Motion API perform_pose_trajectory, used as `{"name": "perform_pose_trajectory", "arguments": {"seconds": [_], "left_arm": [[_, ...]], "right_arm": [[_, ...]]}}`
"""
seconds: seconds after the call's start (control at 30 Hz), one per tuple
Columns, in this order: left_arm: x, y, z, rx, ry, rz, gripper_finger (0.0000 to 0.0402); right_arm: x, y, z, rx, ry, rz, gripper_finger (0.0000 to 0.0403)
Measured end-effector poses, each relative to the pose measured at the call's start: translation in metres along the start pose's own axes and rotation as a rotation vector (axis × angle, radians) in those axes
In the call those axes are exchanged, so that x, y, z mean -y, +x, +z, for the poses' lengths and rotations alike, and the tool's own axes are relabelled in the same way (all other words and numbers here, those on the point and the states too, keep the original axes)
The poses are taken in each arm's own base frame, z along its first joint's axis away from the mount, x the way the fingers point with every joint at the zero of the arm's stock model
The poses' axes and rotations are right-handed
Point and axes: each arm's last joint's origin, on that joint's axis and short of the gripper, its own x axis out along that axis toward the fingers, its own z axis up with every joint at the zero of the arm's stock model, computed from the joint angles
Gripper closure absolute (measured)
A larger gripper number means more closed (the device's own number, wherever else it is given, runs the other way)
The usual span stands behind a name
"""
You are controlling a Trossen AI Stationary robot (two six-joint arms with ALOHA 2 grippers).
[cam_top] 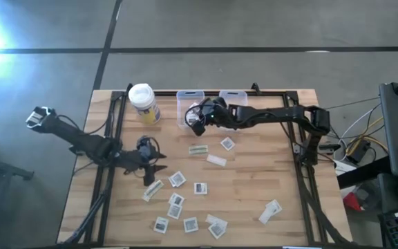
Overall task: Pick & Place First Aid Supplies
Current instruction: Put the towelette pack into the left transparent bin, then put the bandage into the right transparent bin
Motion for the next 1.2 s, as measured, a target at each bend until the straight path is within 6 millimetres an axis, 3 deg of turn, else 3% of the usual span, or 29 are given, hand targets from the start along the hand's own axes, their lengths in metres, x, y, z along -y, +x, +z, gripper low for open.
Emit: {"name": "perform_pose_trajectory", "arguments": {"seconds": [0.17,0.57,0.73,0.9,1.2], "left_arm": [[0.008,0.001,-0.013,-0.037,-0.006,-0.03,0.0209],[0.01,0.006,-0.034,-0.095,-0.033,-0.032,0.0209],[0.011,0.005,-0.035,-0.104,-0.031,-0.039,0.0209],[0.012,0.004,-0.038,-0.142,-0.075,-0.06,0.0209],[0.014,0.006,-0.042,-0.226,-0.117,-0.075,0.0209]], "right_arm": [[0.0,0.001,-0.001,-0.007,0.002,0.001,0.0382],[0.007,-0.001,0.006,-0.002,0.037,0.028,0.0297],[0.004,-0.016,0.012,-0.033,0.013,0.155,0.0287],[-0.006,-0.045,0.012,-0.082,-0.019,0.238,0.0291],[-0.047,-0.092,-0.009,-0.135,-0.136,0.334,0.0312]]}}
